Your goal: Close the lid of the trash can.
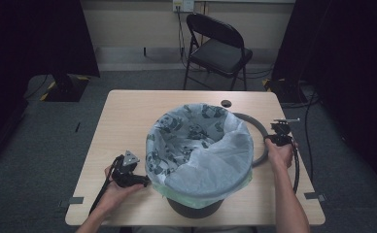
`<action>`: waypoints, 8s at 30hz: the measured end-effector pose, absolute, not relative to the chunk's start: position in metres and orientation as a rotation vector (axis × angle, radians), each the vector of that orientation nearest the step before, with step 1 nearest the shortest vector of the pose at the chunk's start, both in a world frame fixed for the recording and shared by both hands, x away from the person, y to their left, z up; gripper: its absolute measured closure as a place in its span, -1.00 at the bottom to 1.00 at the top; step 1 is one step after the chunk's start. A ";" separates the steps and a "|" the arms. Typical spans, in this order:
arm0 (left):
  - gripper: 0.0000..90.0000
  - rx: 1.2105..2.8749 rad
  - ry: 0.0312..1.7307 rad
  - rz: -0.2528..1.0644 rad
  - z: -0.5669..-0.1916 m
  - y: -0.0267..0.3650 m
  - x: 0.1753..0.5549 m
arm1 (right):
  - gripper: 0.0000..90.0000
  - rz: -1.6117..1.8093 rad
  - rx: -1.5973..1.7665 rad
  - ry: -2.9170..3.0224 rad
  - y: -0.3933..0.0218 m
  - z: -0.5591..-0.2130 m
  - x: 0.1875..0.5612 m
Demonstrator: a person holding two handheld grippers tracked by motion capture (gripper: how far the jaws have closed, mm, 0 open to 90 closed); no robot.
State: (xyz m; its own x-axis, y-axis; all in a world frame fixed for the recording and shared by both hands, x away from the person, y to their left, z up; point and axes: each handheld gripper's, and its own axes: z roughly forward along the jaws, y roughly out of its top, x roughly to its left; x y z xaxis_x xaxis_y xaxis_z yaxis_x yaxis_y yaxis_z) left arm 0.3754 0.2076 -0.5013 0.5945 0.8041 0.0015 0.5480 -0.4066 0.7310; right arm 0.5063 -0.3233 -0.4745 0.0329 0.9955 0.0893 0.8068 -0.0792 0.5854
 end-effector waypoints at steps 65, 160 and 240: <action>-0.75 2.120 1.057 0.461 -0.501 0.208 0.376 | 0.78 1.315 1.674 1.498 -0.273 -0.321 0.510; -0.48 2.103 1.084 0.391 -0.487 0.212 0.380 | 0.75 1.740 0.895 2.297 -0.213 -0.254 0.438; -0.18 1.678 0.559 0.572 -0.282 0.166 0.317 | 0.56 1.796 0.788 2.226 -0.218 -0.284 0.422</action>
